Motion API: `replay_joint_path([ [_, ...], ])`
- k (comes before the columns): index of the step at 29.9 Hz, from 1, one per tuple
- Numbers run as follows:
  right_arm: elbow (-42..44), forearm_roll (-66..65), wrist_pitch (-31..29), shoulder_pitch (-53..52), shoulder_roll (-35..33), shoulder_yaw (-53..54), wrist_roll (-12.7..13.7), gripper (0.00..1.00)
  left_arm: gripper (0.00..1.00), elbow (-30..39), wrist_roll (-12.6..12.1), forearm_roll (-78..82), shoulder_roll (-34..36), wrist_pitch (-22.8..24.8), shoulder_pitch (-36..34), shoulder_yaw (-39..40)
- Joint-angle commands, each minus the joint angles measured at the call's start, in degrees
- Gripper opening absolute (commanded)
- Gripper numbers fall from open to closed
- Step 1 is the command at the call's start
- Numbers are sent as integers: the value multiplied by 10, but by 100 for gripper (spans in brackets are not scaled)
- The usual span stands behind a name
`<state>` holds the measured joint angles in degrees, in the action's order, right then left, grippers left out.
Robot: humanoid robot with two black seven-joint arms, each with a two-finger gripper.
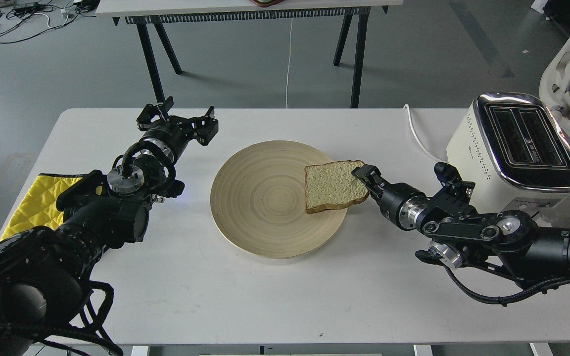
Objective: Put bread in toaster with right arm
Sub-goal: 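Close the right gripper on the edge of the bread slice, then lift the bread slice off the plate and carry it above the toaster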
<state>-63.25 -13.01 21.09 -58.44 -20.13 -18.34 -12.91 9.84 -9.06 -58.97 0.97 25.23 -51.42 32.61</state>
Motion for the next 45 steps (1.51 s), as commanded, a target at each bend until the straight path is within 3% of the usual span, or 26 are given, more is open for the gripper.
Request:
replay_joint_path([
  [1, 0, 0, 1, -1, -1, 1, 0, 33, 100, 0, 0, 0, 0, 0, 0, 0],
  [16, -37, 0, 6, -13, -8, 13, -5, 12, 100, 0, 0, 0, 0, 0, 0, 0],
  [26, -49, 0, 6, -32, -50, 133, -6, 7, 100, 0, 0, 0, 0, 0, 0, 0],
  [30, -83, 0, 8, -88, -109, 136, -6, 7, 100, 0, 0, 0, 0, 0, 0, 0],
  [37, -120, -7, 7, -175, -271, 130, -6, 6, 100, 0, 0, 0, 0, 0, 0, 0],
  [45, -130, -155, 0, -219, -416, 61, 5, 7, 100, 0, 0, 0, -2, 0, -1, 0],
])
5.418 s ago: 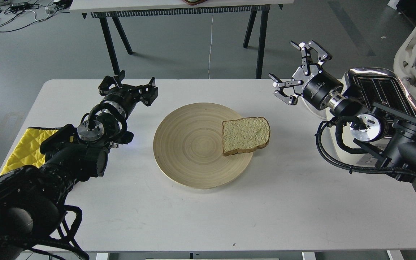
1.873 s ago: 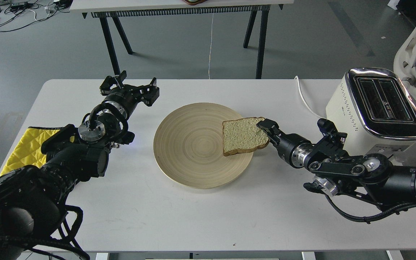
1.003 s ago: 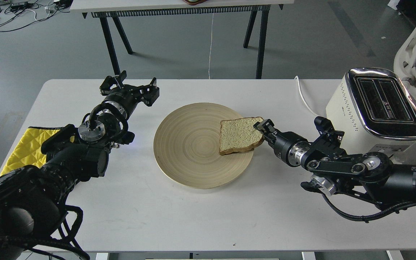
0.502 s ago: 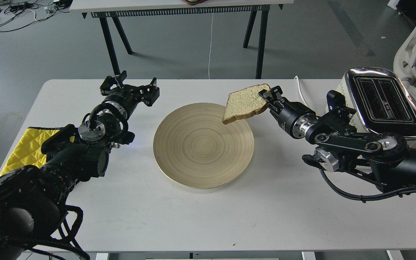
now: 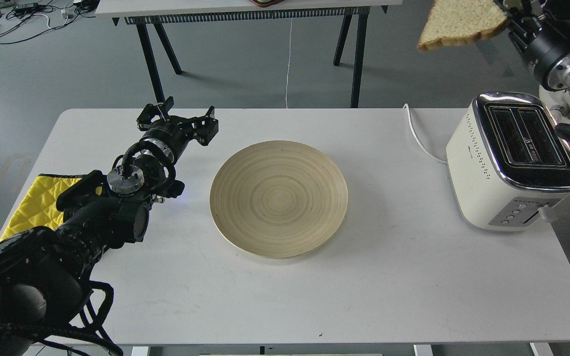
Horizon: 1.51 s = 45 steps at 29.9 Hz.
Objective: Put bread in toaster with right arm
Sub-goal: 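Lift the bread slice off the plate and carry it above the toaster, then lower the bread slice into the toaster slot and release it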
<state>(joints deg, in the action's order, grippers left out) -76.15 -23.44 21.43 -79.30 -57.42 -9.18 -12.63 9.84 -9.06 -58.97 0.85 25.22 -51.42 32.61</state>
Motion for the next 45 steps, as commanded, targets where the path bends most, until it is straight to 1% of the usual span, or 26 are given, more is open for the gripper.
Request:
replay_joint_path([
  [1, -2, -69, -4, -11, -57, -38, 2, 7, 100, 0, 0, 0, -1, 0, -1, 0],
  [5, -10, -116, -4, -10, -103, -62, 1, 7, 100, 0, 0, 0, -1, 0, 0, 0],
  [9, -25, -136, -4, -10, -137, -84, 0, 7, 100, 0, 0, 0, -1, 0, -1, 0],
  [14, -46, -174, -5, -10, -162, -109, 1, 7, 100, 0, 0, 0, -1, 0, -1, 0],
  [21, -60, -178, -3, -7, -163, -150, 1, 7, 100, 0, 0, 0, -1, 0, -1, 0],
  [31, -66, -178, 2, 24, -151, -150, 1, 7, 100, 0, 0, 0, -1, 0, -1, 0],
  [45, -84, -176, 3, 25, -148, -146, 1, 7, 100, 0, 0, 0, -1, 0, 0, 0],
])
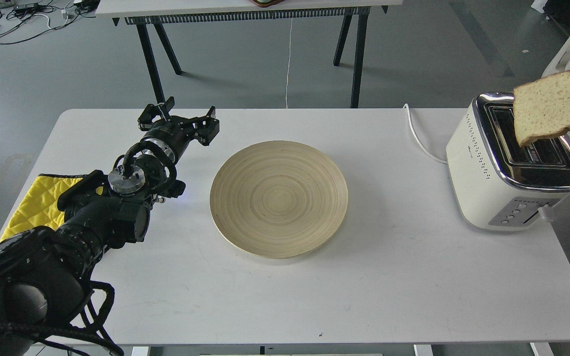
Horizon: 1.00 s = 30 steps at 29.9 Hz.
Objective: Put bread in toaster with right arm
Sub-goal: 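Lower the bread slice into the toaster slot and release it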
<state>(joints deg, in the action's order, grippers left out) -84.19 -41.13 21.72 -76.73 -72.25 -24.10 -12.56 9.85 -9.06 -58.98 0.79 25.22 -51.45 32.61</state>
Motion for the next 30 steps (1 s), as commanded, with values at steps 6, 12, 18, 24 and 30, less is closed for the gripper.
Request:
replay_joint_path([
  [6, -18, 5, 2, -3, 2, 7, 2, 7, 100, 0, 0, 0, 0, 0, 0, 0],
  [12, -19, 6, 2, -1, 3, 6, 2, 7, 100, 0, 0, 0, 0, 0, -1, 0],
  [18, -19, 6, -2, 4, 2, -1, 1, 7, 100, 0, 0, 0, 0, 0, -1, 0],
  [24, -19, 6, -1, 24, 2, -1, 1, 7, 100, 0, 0, 0, 0, 0, 0, 0],
  [30, -18, 6, -1, 33, 3, -1, 2, 7, 100, 0, 0, 0, 0, 0, 0, 0],
])
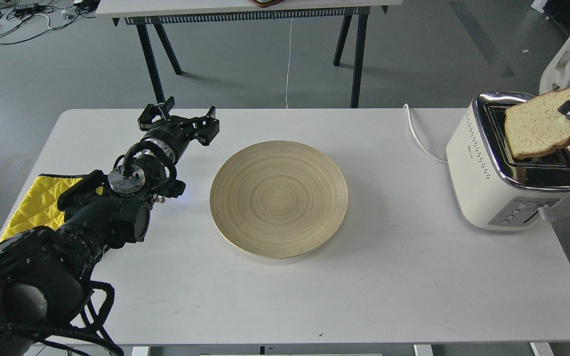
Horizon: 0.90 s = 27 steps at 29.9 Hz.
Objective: Put bread in toaster with right arm
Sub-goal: 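Lower the bread slice into the toaster slot and release it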
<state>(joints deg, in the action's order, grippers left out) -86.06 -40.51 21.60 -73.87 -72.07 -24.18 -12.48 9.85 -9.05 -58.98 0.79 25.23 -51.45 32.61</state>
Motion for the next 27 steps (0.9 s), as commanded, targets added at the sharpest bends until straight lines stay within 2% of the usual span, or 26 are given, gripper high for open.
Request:
replay_joint_path([
  [1, 2, 0, 0, 5, 1, 0, 1, 7, 100, 0, 0, 0, 0, 0, -1, 0],
  [14, 49, 7, 0, 22, 76, -1, 14, 8, 100, 0, 0, 0, 0, 0, 0, 0],
  [17, 57, 17, 1, 23, 87, -1, 16, 13, 100, 0, 0, 0, 0, 0, -1, 0],
  [22, 86, 28, 6, 36, 107, 2, 17, 43, 100, 0, 0, 0, 0, 0, 0, 0],
  [25, 99, 39, 19, 34, 115, 8, 17, 75, 100, 0, 0, 0, 0, 0, 0, 0],
  [27, 99, 51, 21, 33, 115, 11, 17, 100, 100, 0, 0, 0, 0, 0, 0, 0],
])
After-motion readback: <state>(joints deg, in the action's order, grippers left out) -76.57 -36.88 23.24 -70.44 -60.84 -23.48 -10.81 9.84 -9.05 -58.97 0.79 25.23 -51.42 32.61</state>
